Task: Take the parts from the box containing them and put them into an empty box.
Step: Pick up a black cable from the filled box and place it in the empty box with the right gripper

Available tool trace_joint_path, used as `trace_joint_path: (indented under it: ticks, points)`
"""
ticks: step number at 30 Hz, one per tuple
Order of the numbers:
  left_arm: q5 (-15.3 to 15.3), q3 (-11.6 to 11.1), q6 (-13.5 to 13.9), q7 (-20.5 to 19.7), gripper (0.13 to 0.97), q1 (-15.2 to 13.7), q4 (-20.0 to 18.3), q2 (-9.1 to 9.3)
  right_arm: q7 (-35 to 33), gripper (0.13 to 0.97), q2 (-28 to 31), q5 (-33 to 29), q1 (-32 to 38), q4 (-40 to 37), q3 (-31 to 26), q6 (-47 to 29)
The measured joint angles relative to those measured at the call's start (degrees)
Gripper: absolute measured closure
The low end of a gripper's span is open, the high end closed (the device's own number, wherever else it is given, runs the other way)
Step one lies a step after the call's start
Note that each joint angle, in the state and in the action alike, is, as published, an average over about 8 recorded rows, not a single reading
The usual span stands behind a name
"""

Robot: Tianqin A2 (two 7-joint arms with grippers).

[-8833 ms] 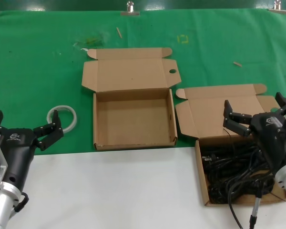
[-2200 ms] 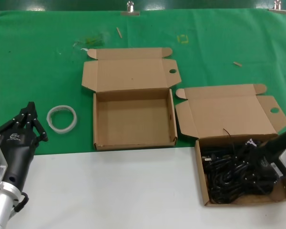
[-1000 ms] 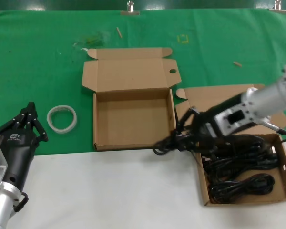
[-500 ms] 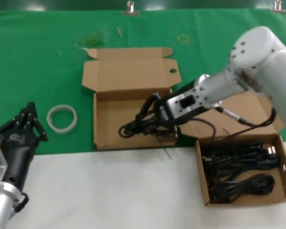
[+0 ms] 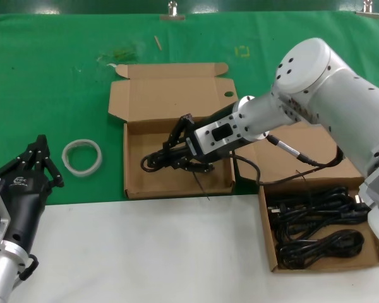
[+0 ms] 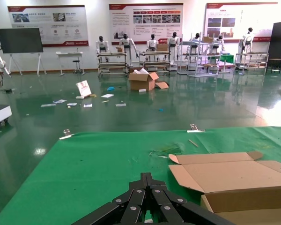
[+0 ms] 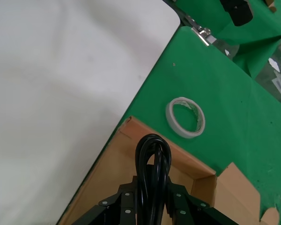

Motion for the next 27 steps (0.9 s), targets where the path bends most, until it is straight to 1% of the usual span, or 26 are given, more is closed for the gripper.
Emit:
trace_joint_path:
  ticks: [7,12,18,27]
  points:
    - [0.0,0.0,0.0,0.0,0.957,0.0,0.0,0.00,0.3,0.856,-0.1,8.7,-0.6,1.2,-8.9,3.4]
    - [0.0,0.0,0.0,0.0,0.957,0.0,0.0,0.00,-0.1,0.856,-0.2,13.0,-1.3,1.9,-13.3,5.7]
    - [0.0,0.0,0.0,0.0,0.957,0.0,0.0,0.00,-0.3,0.856,-0.2,14.9,-2.4,2.7,-15.6,7.7]
    - [0.0,0.0,0.0,0.0,0.957,0.0,0.0,0.00,-2.1,0.856,-0.2,16.0,-3.9,2.8,-16.3,9.8]
